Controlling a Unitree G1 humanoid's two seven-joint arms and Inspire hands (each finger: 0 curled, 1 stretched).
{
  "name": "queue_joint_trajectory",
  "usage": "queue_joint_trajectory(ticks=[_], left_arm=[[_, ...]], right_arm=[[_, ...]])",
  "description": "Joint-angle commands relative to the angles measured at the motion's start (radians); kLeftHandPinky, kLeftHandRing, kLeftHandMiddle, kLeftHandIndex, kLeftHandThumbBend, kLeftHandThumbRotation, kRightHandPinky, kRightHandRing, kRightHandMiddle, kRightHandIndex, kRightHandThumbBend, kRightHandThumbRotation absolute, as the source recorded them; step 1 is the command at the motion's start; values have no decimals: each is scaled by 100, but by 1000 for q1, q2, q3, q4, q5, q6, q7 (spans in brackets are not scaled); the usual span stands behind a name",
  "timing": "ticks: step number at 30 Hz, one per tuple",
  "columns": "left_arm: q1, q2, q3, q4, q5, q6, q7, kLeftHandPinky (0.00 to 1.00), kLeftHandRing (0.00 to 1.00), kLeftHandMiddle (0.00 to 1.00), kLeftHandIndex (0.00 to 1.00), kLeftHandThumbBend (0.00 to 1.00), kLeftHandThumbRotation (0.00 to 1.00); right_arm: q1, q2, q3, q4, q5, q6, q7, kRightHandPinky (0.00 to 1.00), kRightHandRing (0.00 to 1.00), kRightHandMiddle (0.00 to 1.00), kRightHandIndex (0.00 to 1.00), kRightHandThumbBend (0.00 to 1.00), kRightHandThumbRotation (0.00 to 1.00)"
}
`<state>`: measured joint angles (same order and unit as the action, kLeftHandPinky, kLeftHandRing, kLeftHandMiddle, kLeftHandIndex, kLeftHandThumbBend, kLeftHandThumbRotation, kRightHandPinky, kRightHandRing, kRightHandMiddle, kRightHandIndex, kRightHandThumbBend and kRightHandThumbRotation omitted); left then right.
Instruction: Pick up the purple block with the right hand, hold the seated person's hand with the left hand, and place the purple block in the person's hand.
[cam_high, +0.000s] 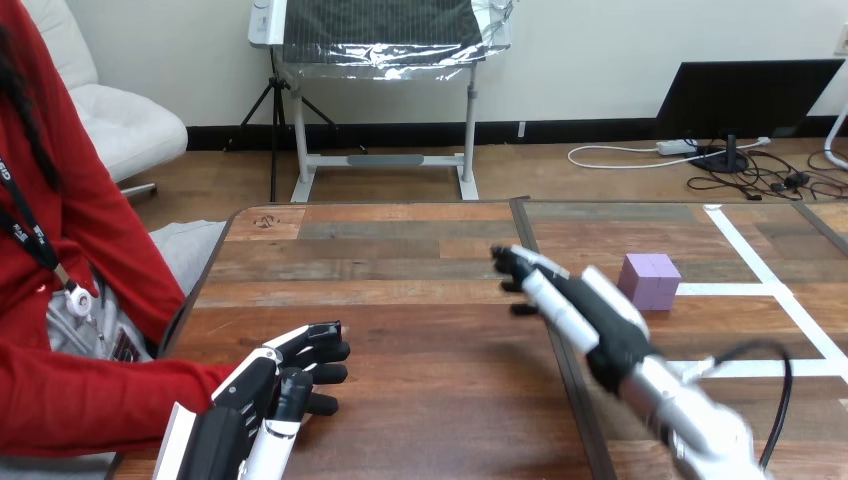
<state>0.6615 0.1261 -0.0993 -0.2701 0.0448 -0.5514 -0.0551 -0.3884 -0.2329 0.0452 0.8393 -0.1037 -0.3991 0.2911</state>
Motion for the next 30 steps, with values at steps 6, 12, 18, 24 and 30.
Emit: queue_joint_trajectory(ticks=[6, 12, 18, 24, 30], left_arm=[[-99, -13, 4, -7, -25, -15, -10, 63, 72, 74, 75, 46, 96], [-99, -12, 4, -6, -23, -16, -9, 64, 73, 75, 75, 44, 96], [-99, -12, 5, -7, -20, -21, -8, 63, 72, 74, 75, 42, 96], [-98, -6, 5, -8, -30, -18, -14, 63, 72, 75, 75, 43, 96], [-97, -1, 6, -12, -36, -16, -18, 64, 73, 75, 76, 44, 96]], right_arm=[[-580, -86, 87, 319, -197, 31, -167, 88, 93, 94, 94, 71, 100], [-639, -104, 117, 362, -253, 57, -210, 86, 92, 93, 93, 62, 100], [-687, -120, 143, 400, -304, 96, -240, 84, 90, 92, 92, 60, 100], [-727, -134, 161, 430, -340, 141, -252, 83, 90, 92, 92, 61, 100], [-755, -147, 170, 451, -364, 173, -262, 82, 90, 92, 91, 62, 100]])
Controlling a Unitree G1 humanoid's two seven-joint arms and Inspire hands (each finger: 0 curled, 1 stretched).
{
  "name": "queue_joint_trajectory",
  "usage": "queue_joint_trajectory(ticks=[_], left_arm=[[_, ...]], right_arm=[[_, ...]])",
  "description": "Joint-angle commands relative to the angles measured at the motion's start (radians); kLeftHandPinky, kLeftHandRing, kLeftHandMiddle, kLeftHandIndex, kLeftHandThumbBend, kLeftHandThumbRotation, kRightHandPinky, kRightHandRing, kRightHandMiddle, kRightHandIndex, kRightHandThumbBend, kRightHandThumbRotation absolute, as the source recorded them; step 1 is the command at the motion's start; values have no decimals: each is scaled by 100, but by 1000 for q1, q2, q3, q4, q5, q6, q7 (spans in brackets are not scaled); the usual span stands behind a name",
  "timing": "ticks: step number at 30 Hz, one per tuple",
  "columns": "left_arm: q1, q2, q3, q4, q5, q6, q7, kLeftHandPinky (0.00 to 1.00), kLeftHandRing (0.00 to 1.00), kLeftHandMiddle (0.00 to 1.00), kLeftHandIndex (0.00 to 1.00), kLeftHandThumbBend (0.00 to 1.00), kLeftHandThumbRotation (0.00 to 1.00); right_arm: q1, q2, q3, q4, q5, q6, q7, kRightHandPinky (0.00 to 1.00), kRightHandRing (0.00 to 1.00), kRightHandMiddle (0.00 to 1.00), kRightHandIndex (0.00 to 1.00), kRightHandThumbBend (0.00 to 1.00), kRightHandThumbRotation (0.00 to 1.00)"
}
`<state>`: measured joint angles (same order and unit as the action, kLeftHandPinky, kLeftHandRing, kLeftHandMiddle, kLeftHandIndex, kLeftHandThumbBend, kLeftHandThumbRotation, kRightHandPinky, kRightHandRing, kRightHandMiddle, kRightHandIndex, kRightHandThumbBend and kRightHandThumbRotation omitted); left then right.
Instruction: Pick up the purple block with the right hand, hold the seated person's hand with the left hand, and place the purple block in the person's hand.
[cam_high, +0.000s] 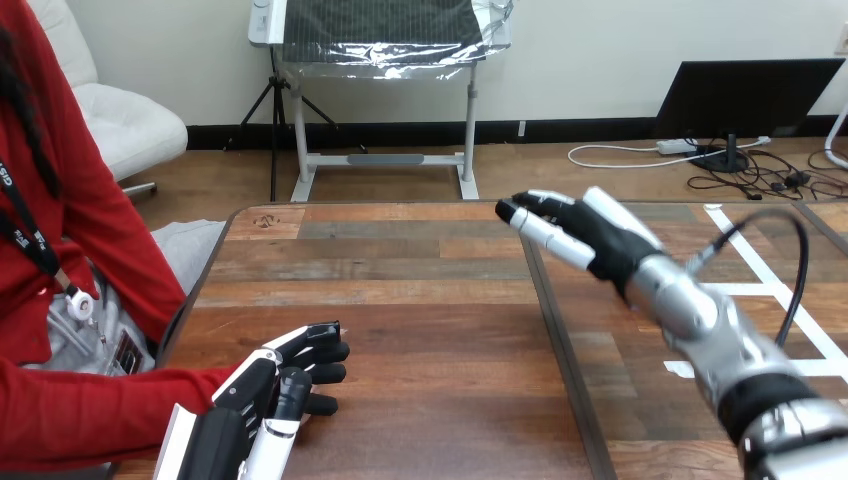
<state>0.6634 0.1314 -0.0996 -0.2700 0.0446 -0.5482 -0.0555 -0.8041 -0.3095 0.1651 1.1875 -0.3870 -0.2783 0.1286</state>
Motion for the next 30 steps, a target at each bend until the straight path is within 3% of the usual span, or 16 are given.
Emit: queue_joint_trajectory(ticks=[1, 12, 30], left_arm=[[-99, -6, 7, -12, -37, -19, -18, 64, 73, 75, 76, 44, 96], [-95, -6, 12, -17, -33, -17, -19, 65, 73, 75, 76, 44, 95], [-94, -7, 23, -16, -26, -31, -17, 62, 71, 74, 75, 43, 94]], right_arm=[[-343, -72, 53, 106, -87, 56, -101, 82, 90, 92, 91, 62, 100], [-381, -92, 79, 135, -139, 143, -88, 80, 88, 90, 91, 66, 100], [-378, -110, 118, 163, -199, 213, -79, 76, 84, 87, 87, 69, 100]])
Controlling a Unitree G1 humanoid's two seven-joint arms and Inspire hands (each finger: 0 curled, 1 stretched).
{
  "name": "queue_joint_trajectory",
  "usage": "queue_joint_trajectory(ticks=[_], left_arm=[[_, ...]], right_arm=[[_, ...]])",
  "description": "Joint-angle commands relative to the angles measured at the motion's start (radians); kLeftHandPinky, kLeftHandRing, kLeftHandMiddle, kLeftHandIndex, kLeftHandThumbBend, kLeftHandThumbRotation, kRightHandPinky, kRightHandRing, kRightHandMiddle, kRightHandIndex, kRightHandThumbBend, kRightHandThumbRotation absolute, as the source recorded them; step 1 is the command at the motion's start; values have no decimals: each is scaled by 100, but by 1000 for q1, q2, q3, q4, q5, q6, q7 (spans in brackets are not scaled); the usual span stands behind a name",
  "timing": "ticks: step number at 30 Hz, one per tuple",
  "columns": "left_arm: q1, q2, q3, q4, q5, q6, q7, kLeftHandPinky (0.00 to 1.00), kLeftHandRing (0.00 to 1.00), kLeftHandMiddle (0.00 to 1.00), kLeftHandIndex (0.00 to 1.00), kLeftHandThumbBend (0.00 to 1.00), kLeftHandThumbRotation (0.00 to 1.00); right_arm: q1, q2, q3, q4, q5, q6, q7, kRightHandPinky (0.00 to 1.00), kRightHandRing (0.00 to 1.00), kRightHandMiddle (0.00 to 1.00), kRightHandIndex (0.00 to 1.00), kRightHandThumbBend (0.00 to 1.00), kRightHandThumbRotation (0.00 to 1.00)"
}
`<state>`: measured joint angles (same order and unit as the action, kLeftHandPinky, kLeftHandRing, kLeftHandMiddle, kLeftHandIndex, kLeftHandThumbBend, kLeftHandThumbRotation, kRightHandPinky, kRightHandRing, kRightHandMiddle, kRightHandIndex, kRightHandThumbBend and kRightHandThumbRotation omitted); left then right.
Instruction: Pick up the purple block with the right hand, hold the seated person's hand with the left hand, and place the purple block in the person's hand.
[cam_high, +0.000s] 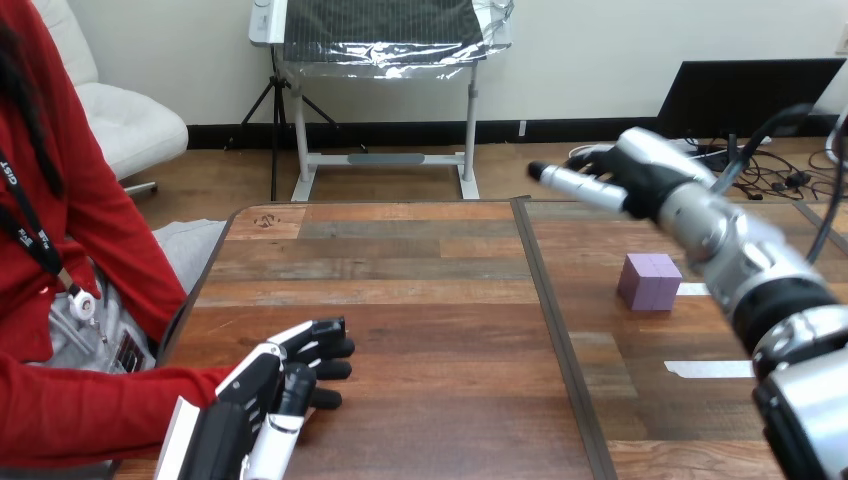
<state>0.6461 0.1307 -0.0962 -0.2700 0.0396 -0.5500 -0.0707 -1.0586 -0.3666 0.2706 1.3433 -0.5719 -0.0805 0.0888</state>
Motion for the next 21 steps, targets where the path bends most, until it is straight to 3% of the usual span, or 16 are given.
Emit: queue_joint_trajectory(ticks=[1, 21], left_arm=[[-77, -6, 20, -17, -22, -29, -2, 62, 71, 74, 75, 43, 94], [-70, -12, 27, -34, -20, -22, 2, 59, 69, 72, 73, 39, 91]], right_arm=[[-122, -54, 13, 8, -15, 18, -40, 76, 84, 87, 87, 69, 100], [-79, -70, 34, 20, -32, 57, -25, 77, 86, 88, 87, 68, 100]])
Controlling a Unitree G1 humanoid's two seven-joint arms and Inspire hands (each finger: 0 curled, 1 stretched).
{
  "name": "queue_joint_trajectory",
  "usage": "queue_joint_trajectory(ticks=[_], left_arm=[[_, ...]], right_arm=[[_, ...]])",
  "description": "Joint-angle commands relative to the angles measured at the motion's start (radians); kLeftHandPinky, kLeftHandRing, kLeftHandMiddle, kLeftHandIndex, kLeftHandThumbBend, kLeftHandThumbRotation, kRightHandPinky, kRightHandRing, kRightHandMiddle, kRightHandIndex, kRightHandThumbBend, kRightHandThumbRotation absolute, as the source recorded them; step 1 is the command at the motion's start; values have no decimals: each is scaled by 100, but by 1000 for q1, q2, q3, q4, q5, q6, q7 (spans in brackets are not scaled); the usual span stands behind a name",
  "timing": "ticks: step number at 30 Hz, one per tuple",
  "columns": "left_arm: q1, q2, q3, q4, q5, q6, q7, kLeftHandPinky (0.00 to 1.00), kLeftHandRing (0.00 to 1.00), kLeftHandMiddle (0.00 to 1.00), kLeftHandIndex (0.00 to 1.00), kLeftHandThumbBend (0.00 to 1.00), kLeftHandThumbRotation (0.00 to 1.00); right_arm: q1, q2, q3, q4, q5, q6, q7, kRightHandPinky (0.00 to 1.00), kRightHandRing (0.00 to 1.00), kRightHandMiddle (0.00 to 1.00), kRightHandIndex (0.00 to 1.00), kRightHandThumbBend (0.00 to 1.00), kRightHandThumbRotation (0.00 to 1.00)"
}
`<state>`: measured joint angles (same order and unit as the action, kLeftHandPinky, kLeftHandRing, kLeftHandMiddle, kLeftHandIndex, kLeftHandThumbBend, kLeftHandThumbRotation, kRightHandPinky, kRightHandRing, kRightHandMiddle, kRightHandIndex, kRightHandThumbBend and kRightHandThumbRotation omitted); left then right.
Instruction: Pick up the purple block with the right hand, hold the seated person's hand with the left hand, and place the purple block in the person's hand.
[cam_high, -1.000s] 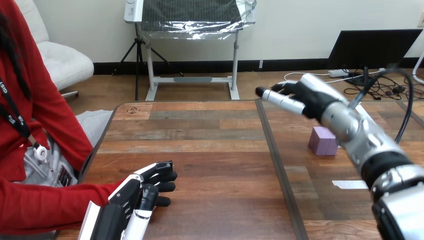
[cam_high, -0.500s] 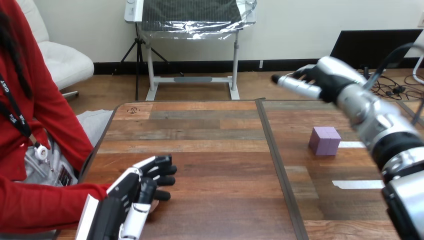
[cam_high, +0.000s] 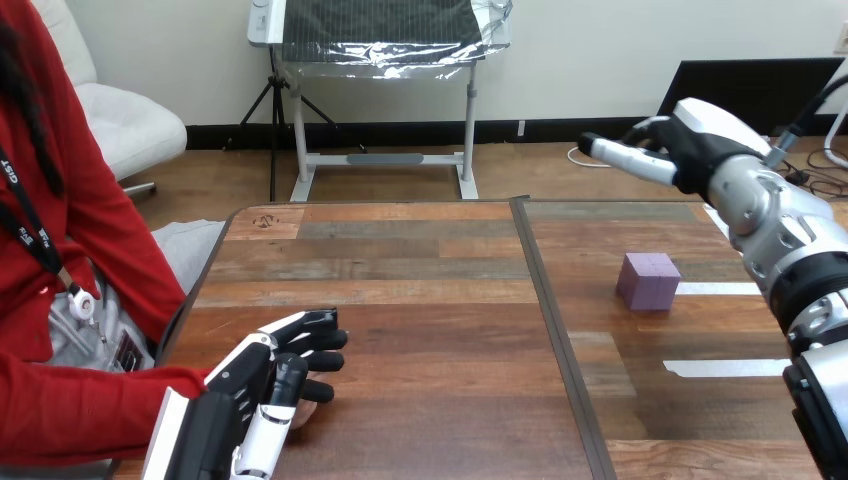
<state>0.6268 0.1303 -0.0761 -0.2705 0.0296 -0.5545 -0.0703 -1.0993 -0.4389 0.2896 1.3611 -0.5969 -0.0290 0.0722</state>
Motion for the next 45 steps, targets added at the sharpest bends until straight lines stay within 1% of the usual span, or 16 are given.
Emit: queue_joint_trajectory(ticks=[1, 8, 14, 18, 23, 30, 36, 37, 45], left_arm=[[-51, -12, 8, -32, -10, -19, 1, 59, 69, 72, 73, 39, 91], [-50, -14, 8, -35, -10, -13, 0, 59, 69, 72, 73, 38, 90], [-55, -15, 8, -31, -6, -19, 1, 59, 69, 72, 73, 37, 90], [-54, -13, 7, -36, -9, -11, -2, 59, 69, 72, 73, 37, 90], [-55, -13, 7, -38, -10, -7, -3, 59, 69, 72, 73, 39, 90], [-57, -12, 9, -35, -9, -9, -3, 59, 69, 72, 73, 40, 89], [-59, -10, 10, -31, -16, -16, -8, 59, 69, 72, 73, 40, 89], [-59, -10, 10, -31, -18, -16, -8, 58, 69, 72, 73, 39, 89], [-61, -8, 14, -29, -18, -19, -10, 58, 68, 71, 73, 40, 89]], right_arm=[[-36, 2, 16, 3, -8, 8, -8, 77, 86, 89, 88, 69, 100], [-24, -1, 27, 6, -5, 18, 1, 78, 87, 90, 89, 74, 100], [-8, -1, 29, 7, 1, 12, 3, 74, 85, 88, 90, 75, 100], [3, -2, 39, 7, -4, 11, 13, 72, 84, 87, 91, 76, 100], [18, 0, 43, 7, -4, 7, 18, 71, 84, 87, 91, 79, 100], [42, 5, 47, 8, -3, 9, 41, 70, 84, 88, 91, 80, 100], [60, 9, 52, 8, 0, 11, 55, 72, 85, 89, 92, 81, 100], [63, 10, 53, 8, 1, 11, 56, 74, 87, 90, 92, 80, 100], [88, 22, 58, 9, 3, 19, 60, 81, 90, 92, 94, 79, 100]])
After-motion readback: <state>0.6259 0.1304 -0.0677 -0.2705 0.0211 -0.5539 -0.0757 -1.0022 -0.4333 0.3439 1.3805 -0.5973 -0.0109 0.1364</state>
